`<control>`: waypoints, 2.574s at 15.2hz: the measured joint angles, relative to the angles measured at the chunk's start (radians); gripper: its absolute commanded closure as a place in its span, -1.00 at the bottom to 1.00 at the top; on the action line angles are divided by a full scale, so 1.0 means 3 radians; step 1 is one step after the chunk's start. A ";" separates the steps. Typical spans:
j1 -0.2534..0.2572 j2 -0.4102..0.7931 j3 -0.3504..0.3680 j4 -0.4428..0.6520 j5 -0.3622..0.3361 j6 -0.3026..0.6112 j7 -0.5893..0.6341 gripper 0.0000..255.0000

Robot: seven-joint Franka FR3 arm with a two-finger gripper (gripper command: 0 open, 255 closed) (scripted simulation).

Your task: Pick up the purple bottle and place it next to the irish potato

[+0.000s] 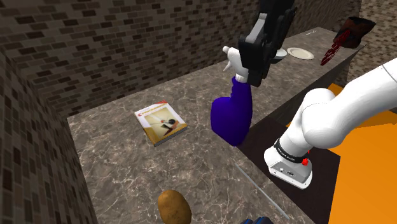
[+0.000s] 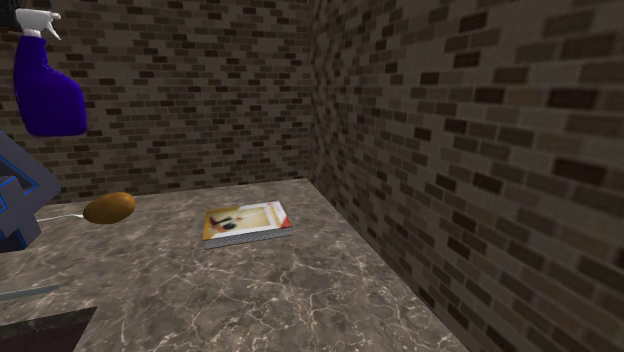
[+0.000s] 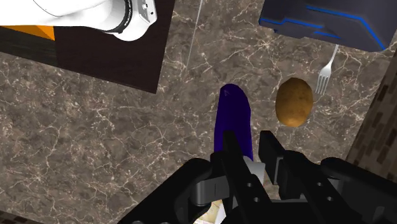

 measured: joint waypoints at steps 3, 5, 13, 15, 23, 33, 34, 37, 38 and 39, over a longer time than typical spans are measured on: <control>0.0013 0.0170 0.0265 0.0284 0.0054 -0.0081 0.0339 1.00; 0.0027 0.0247 0.0414 0.0426 0.0086 -0.0127 0.0538 1.00; 0.0081 0.0062 0.0427 -0.0033 0.0182 0.0182 0.0525 1.00; 0.0095 0.0008 0.0416 -0.0167 0.0203 0.0267 0.0498 1.00; 0.0151 -0.0192 0.0389 -0.0687 0.0281 0.0603 0.0399 1.00; 0.0209 -0.0348 0.0430 -0.1244 0.0368 0.1020 0.0324 1.00; 0.0213 -0.0356 0.0439 -0.1293 0.0376 0.1062 0.0320 1.00; 0.0224 -0.0384 0.0452 -0.1445 0.0395 0.1187 0.0291 1.00; 0.0229 -0.0391 0.0463 -0.1490 0.0404 0.1227 0.0291 1.00; 0.0232 -0.0394 0.0478 -0.1534 0.0413 0.1270 0.0291 1.00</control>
